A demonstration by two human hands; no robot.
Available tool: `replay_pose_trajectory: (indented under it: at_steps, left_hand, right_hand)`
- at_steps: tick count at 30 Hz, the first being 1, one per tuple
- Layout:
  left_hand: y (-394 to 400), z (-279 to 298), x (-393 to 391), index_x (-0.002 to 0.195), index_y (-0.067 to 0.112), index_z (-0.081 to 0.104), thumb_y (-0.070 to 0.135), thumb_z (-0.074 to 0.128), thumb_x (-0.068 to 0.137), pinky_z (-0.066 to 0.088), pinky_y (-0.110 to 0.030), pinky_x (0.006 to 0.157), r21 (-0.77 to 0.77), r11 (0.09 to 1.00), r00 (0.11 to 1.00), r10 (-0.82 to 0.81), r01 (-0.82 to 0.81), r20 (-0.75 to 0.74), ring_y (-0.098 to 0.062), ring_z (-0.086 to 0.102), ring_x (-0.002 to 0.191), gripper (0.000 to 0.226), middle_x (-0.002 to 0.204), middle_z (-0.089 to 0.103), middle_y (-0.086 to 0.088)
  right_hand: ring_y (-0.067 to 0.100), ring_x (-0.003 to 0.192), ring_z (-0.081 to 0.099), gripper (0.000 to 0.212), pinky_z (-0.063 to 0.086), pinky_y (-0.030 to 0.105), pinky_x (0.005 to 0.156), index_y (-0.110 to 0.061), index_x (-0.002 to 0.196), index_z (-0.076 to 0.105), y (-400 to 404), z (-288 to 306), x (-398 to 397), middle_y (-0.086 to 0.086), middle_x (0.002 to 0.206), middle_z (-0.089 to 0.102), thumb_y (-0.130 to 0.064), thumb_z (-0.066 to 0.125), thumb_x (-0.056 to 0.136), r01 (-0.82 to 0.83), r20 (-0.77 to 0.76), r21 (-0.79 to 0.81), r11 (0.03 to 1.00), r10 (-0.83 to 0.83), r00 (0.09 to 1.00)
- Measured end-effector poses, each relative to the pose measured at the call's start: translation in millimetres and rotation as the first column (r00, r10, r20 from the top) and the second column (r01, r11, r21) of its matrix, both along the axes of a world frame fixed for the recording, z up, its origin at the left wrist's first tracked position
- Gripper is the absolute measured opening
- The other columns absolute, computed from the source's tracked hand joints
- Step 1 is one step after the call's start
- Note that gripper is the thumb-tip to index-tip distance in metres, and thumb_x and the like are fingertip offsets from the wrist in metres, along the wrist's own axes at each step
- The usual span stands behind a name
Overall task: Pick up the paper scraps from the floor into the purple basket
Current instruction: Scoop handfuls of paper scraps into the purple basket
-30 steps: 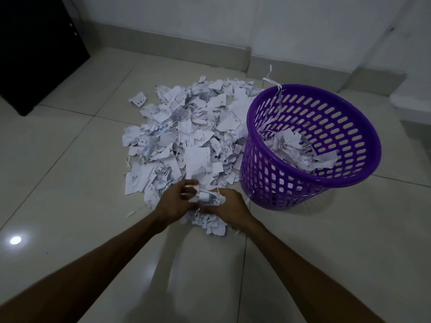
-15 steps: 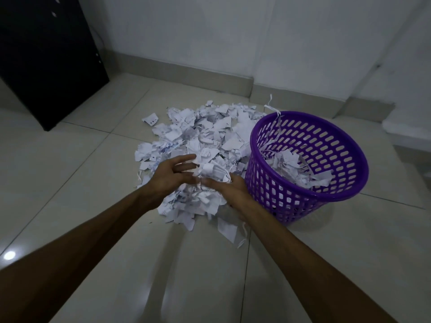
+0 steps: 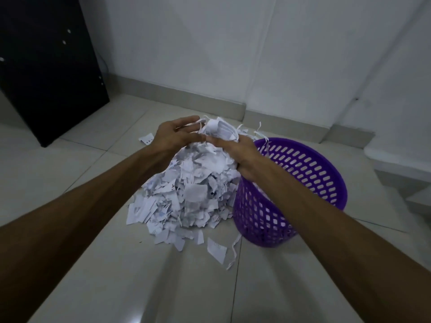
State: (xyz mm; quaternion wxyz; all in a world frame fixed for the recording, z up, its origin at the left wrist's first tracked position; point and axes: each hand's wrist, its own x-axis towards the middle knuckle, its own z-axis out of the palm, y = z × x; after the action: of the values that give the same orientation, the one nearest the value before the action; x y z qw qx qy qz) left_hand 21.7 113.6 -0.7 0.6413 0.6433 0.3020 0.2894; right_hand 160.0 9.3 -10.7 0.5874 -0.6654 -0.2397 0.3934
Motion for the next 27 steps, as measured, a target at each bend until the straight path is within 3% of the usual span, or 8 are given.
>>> replay_pose_trajectory:
  at_steps: [2, 7, 10, 14, 17, 20, 24, 27]
  left_hand:
    - [-4.5, 11.6, 15.7, 0.124, 0.011, 0.066, 0.005, 0.079, 0.075, 0.057, -0.019, 0.072, -0.045, 0.999, 0.998, 0.02, -0.017, 0.061, -0.004, 0.071, 0.087, 0.051, 0.108, 0.073, 0.005]
    - [-26.7, 21.8, 61.3, 0.123, 0.009, 0.066, 0.013, 0.08, 0.076, 0.055, -0.043, 0.092, -0.177, 0.983, 0.989, -0.013, 0.039, 0.147, -0.028, 0.069, 0.102, 0.049, 0.114, 0.071, -0.009]
    - [-45.5, 18.4, 87.8, 0.124, 0.006, 0.064, 0.007, 0.079, 0.076, 0.057, -0.036, 0.089, -0.211, 0.975, 0.987, -0.035, 0.068, 0.154, -0.027, 0.07, 0.102, 0.051, 0.113, 0.071, -0.011]
    - [-65.4, 6.0, 115.5, 0.125, 0.006, 0.063, 0.002, 0.078, 0.076, 0.058, -0.03, 0.084, -0.225, 0.966, 0.99, -0.106, 0.126, 0.096, -0.025, 0.07, 0.1, 0.051, 0.111, 0.072, -0.011]
    - [-72.2, 0.4, 122.7, 0.127, 0.007, 0.062, 0.001, 0.076, 0.078, 0.06, -0.032, 0.078, -0.284, 0.944, 0.985, -0.167, 0.17, 0.034, -0.026, 0.072, 0.095, 0.051, 0.111, 0.072, -0.013]
    - [-77.2, -2.3, 129.0, 0.13, 0.005, 0.059, -0.006, 0.071, 0.08, 0.059, -0.024, 0.068, -0.37, 0.914, 0.985, -0.169, 0.167, 0.028, -0.024, 0.071, 0.095, 0.053, 0.114, 0.07, -0.014]
    - [-78.2, -9.5, 134.3, 0.132, 0.007, 0.056, -0.002, 0.067, 0.086, 0.058, -0.021, 0.075, -0.338, 0.919, 0.975, -0.223, 0.202, -0.024, -0.019, 0.069, 0.095, 0.048, 0.118, 0.067, -0.012]
    - [-77.8, -16.3, 137.1, 0.13, 0.006, 0.058, -0.002, 0.057, 0.093, 0.06, -0.027, 0.078, -0.33, 0.921, 0.971, -0.235, 0.206, -0.051, -0.024, 0.072, 0.096, 0.037, 0.111, 0.071, -0.013]
  right_hand:
    - [0.031, 0.096, 0.072, 0.052, 0.057, 0.055, 0.084, -0.012, 0.108, 0.071, -3.3, 16.8, 15.4, 0.01, 0.099, 0.076, -0.028, 0.093, 0.062, 0.009, 0.055, -0.006, 1.0, -0.008, 0.998]
    - [0.035, 0.098, 0.071, 0.055, 0.055, 0.055, 0.09, -0.003, 0.109, 0.07, -26.5, 40.8, 60.7, 0.017, 0.1, 0.074, -0.016, 0.093, 0.061, 0.036, 0.064, 0.007, 0.999, -0.036, 0.997]
    - [0.037, 0.101, 0.07, 0.069, 0.054, 0.055, 0.091, -0.003, 0.108, 0.071, -47.6, 37.5, 86.7, 0.019, 0.103, 0.074, -0.022, 0.097, 0.047, 0.044, 0.066, -0.031, 0.999, -0.042, 0.997]
    - [0.035, 0.1, 0.07, 0.054, 0.056, 0.051, 0.091, -0.001, 0.111, 0.069, -70.0, 28.6, 118.4, 0.018, 0.103, 0.074, -0.011, 0.091, 0.063, 0.049, 0.089, -0.104, 0.993, -0.04, 0.995]
    - [0.033, 0.099, 0.071, 0.055, 0.056, 0.049, 0.092, -0.002, 0.113, 0.068, -79.7, 27.1, 132.2, 0.017, 0.104, 0.074, -0.011, 0.091, 0.064, 0.017, 0.114, -0.166, 0.986, 0.002, 0.993]
    - [0.033, 0.101, 0.07, 0.053, 0.054, 0.052, 0.094, -0.004, 0.111, 0.068, -89.2, 22.5, 143.6, 0.017, 0.107, 0.073, -0.011, 0.09, 0.063, 0.012, 0.153, -0.236, 0.972, 0.025, 0.988]
    - [0.035, 0.098, 0.071, 0.053, 0.054, 0.056, 0.092, -0.008, 0.109, 0.069, -98.8, 18.6, 149.8, 0.014, 0.102, 0.074, -0.018, 0.092, 0.061, 0.015, 0.219, -0.359, 0.933, 0.068, 0.973]
    - [0.032, 0.098, 0.069, 0.051, 0.056, 0.047, 0.091, -0.007, 0.11, 0.068, -104.6, 18.0, 153.1, 0.013, 0.108, 0.072, -0.016, 0.09, 0.065, -0.033, 0.286, -0.432, 0.902, 0.172, 0.943]
